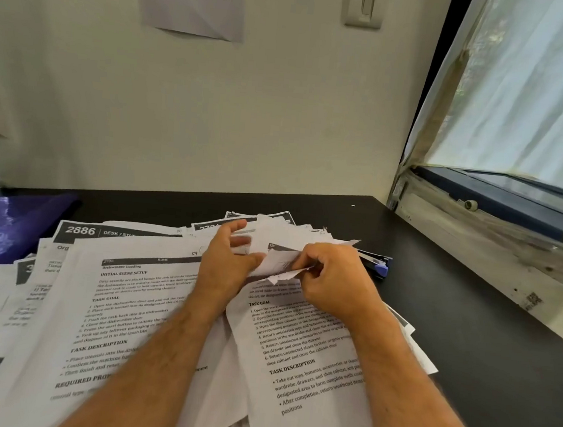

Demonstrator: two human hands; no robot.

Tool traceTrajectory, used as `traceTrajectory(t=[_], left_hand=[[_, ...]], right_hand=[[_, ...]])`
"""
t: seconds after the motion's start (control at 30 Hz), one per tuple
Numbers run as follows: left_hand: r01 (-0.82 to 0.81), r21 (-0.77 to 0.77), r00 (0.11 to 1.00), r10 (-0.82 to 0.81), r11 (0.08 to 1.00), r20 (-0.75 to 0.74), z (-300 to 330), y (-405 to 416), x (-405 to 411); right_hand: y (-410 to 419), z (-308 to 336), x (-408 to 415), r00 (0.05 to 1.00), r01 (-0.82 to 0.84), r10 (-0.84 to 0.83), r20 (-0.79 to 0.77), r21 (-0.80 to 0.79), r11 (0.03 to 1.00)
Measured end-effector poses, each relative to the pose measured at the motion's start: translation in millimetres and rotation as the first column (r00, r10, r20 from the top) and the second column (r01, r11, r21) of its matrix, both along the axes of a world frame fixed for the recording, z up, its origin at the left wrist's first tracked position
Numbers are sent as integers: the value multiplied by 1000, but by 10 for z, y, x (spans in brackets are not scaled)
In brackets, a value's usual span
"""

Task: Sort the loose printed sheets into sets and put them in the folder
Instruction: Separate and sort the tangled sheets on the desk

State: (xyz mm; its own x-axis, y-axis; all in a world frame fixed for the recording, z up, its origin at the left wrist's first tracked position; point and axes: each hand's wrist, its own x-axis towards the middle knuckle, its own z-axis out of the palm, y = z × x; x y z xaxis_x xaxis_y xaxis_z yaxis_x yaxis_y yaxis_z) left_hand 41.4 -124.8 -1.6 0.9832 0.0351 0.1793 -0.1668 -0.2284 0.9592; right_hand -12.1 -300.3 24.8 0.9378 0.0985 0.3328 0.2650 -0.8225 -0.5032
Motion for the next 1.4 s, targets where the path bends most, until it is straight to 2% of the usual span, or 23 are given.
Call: traceTrajectory(t=[0.17, 0.23, 0.3, 0.37, 0.43, 0.47, 0.5, 0.53, 0.57, 0.6, 0.63, 0.7, 0.77, 0.83, 0.9, 0.97, 1.1, 1.2, 1.27, 1.3, 1.33, 1.37, 1.4], left_hand=[[174, -52, 984, -171, 983, 50, 68, 21, -106], [256, -62, 964, -250, 965, 87, 90, 45, -113], [320, -48, 942, -312, 946, 127, 98, 60, -130], [237, -8, 962, -234, 971, 142, 88, 49, -147], [-24, 71, 983, 10, 997, 184, 37, 36, -59], [-162, 260, 964, 96, 952, 250, 21, 55, 4], [-230, 501, 955, 93, 834, 283, -8, 70, 62], [-214, 687, 968, 58, 695, 243, -43, 81, 111], [-153, 796, 987, 43, 586, 158, -73, 81, 150], [-84, 845, 997, 45, 528, 70, -95, 68, 161], [-31, 857, 999, 49, 515, 6, -110, 55, 161], [-10, 829, 998, 51, 560, -22, -155, 38, 201], [-73, 739, 996, 84, 670, 22, -141, 52, 211], [-138, 517, 990, 108, 845, 88, -113, 52, 191], [-130, 246, 987, 101, 961, 126, -64, 31, 124], [-72, 127, 987, 53, 989, 150, -5, 33, 52], [128, 104, 965, -148, 986, 217, 31, 71, -5], [351, -44, 925, -339, 935, 173, 43, 78, -66], [321, -52, 936, -309, 945, 172, 47, 75, -73], [223, -5, 961, -219, 975, 168, 31, 70, -49], [87, 80, 981, -99, 993, 169, 11, 69, -17], [-67, 240, 982, 21, 969, 189, -5, 78, 32], [-175, 438, 973, 88, 882, 212, -23, 93, 80]], right_hand=[[13, 8, 9, 995, 59, -71, 63, 175, 983], [5, 2, 20, 996, 50, -60, 65, 143, 988], [-28, -5, 48, 996, 56, -59, 60, 40, 998], [-58, -4, 45, 997, 71, -71, 34, -1, 997], [-86, -8, 31, 997, 73, -74, 20, 31, 997], [-98, -8, 19, 997, 71, -72, 17, 52, 996], [-109, -5, 9, 998, 68, -69, 10, 71, 995], [-117, -5, -2, 998, 67, -67, -6, 82, 994], [-124, -7, -7, 998, 66, -64, -25, 87, 994], [-128, -12, -10, 997, 65, -61, -40, 90, 994], [-130, -20, -7, 997, 62, -58, -49, 93, 994], [-128, -25, -4, 997, 54, -49, -58, 89, 995], [-124, -26, -1, 997, 45, -39, -68, 80, 996], [-108, -23, 2, 996, 44, -38, -80, 76, 996], [-92, -21, 3, 998, 52, -48, -49, 70, 996], [-74, -11, 6, 998, 63, -64, 11, 80, 995], [-41, 1, 13, 997, 72, -71, -11, 172, 983], [-46, -12, 17, 995, 95, -92, -45, 80, 992], [-75, -18, 24, 993, 93, -91, -70, 28, 995], [-91, -26, 28, 993, 88, -85, -82, 36, 995], [-101, -31, 29, 993, 83, -78, -90, 52, 995], [-108, -26, 31, 993, 81, -75, -93, 63, 995], [-111, -21, 32, 993, 79, -73, -92, 67, 995]])
